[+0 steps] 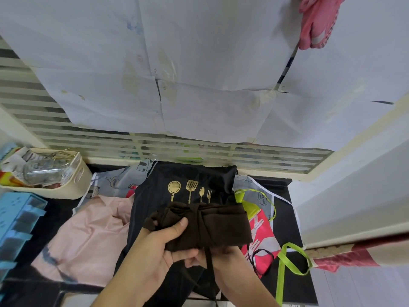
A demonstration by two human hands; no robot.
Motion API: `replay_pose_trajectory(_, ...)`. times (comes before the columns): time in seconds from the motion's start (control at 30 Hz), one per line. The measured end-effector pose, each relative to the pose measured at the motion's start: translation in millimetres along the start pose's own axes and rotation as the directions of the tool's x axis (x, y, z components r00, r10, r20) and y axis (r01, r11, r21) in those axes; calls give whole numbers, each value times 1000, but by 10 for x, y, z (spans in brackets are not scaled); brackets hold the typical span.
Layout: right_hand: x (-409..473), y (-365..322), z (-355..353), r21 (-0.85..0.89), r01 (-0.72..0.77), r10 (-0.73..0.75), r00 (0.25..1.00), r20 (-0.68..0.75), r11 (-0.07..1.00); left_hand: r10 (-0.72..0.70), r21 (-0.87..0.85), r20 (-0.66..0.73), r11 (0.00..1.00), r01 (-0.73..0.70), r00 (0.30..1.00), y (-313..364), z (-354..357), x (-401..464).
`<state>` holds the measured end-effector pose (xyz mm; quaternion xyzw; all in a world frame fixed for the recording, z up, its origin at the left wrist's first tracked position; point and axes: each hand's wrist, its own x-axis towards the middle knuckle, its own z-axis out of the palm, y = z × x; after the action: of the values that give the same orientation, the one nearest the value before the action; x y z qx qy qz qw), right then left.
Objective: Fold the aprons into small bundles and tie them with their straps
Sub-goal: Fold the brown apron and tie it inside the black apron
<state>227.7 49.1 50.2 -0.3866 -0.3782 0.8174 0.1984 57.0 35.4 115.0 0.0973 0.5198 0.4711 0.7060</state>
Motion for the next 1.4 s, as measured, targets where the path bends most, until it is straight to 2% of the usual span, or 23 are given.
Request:
replay_pose_trajectory(0.07,26,97,-30,211,118,-162,965,206,970,-6,-22,-19,1000,6,1000,7,13,7)
replay_pose_trajectory(0.1,45,156,-81,374,99,-183,963,197,922,-4,-22,-26,1000,3,1000,6,22,9)
replay_pose_trajectory(0.13,2,131,-109,464,86,-198,960,199,881,0,-24,-32,1000,-1,999,2,35,9)
replay_pose_trajectory(0.2,-74,153,-72,497,90,-216,955,202,863,1,-35,-46,999,-3,999,-7,61,-6)
replay_pose_trajectory(0.33,-27,137,36,138,165,-163,986,-28,976,-18,-33,-85,999,16,996,-23,76,-27)
replay_pose_trajectory(0.4,-26,105,64,15,158,-154,978,-138,987,-47,-16,-79,999,46,996,-4,75,-35)
replay_pose_trajectory(0.53,-130,-29,152,-238,123,-174,963,-208,964,-38,80,-147,996,50,988,29,39,-15)
replay_pose_trajectory(0.63,-179,-62,220,-263,40,-120,947,-297,964,31,221,-230,975,21,973,-6,13,40)
replay_pose_trajectory(0.73,-203,-82,254,-294,-34,-70,940,-334,955,213,440,-333,896,-49,919,-39,3,84)
replay_pose_trajectory(0.8,-227,-104,266,-260,-53,-45,934,-355,964,264,466,-355,882,-75,897,-45,22,90)
replay_pose_trajectory(0.93,-235,-85,265,-441,-20,-150,926,-347,897,177,401,-334,916,-30,926,-68,-18,146)
replay_pose_trajectory(1.0,-233,-87,256,-377,-5,-128,936,-327,926,115,278,-287,960,-32,951,-70,-53,145)
replay_pose_trajectory(1.1,-260,-47,171,-210,-16,-43,961,-274,978,108,143,-230,987,-76,967,-22,-84,112)
replay_pose_trajectory(1.2,-257,50,88,-149,-67,13,942,-335,987,79,23,-154,997,-76,985,33,-72,53)
replay_pose_trajectory(1.3,-216,84,65,-284,-145,3,895,-446,948,10,11,-73,1000,-9,997,22,-31,-3)
replay_pose_trajectory(1.33,-200,91,69,-362,-160,-36,878,-478,918,-4,18,-49,1000,5,999,4,-20,-11)
replay_pose_trajectory(1.4,-203,76,121,-536,-156,-208,805,-555,829,-7,14,-26,1000,7,1000,-28,5,-9)
